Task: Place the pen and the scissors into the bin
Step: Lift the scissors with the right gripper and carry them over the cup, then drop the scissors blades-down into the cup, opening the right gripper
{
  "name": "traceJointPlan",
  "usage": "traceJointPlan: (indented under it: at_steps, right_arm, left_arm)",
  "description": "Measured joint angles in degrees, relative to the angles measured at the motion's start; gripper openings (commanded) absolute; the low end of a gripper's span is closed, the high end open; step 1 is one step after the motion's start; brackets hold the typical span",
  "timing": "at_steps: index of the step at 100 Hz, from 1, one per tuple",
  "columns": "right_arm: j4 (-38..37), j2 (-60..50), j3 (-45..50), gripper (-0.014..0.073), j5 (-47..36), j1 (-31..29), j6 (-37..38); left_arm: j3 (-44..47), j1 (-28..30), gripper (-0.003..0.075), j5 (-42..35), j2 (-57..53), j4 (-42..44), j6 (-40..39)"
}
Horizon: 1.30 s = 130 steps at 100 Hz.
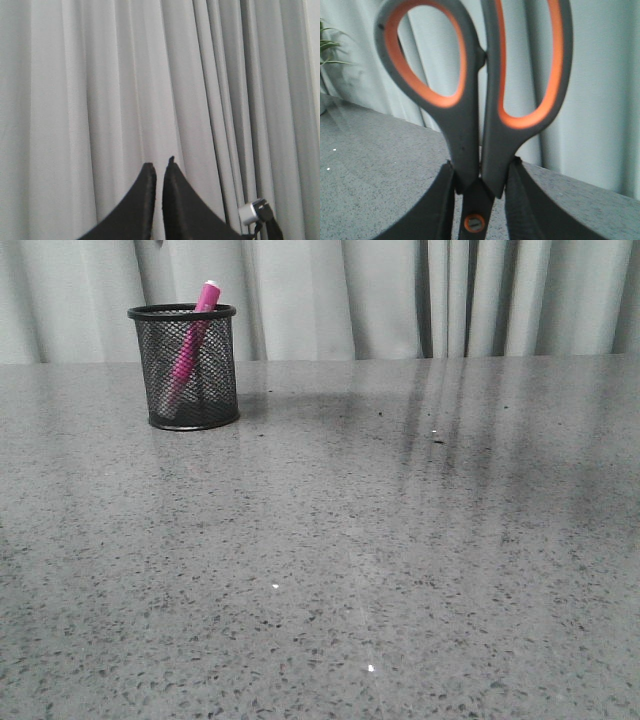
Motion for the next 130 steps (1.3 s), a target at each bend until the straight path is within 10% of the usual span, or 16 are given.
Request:
traceJointPlan:
  at_steps: [48,82,97,111,130]
  right_arm:
    - [-1.1,10.5,0.0,-0.0037,-1.8,-0.9,-0.5]
    - [-1.3,10.5,0.0,0.0439,-1.1,-0.2,-0.6]
    - [-1.3,9.1,0.0,0.0355,-0.1,-0.2,-0.6]
    - [-1.3,3.5,0.0,-0.0079,3.6,-0.2,-0.6]
    - [-2.9,-9.6,3.6,-0.0069,8.2,-0.2,-0.6]
  left_arm:
    - [0.5,0.0,0.001,0.1,0.0,0.0,0.0]
    - [1.3,0.0,0.001,0.2,0.0,0.0,0.0]
    - [1.4,0.0,0.001,0.2,0.0,0.0,0.0]
    - [1.5,0.0,0.001,-2.0,-0.6,0.0,0.0]
    - [4.8,0.0,0.001,-10.1,-4.1,-1.7,0.0]
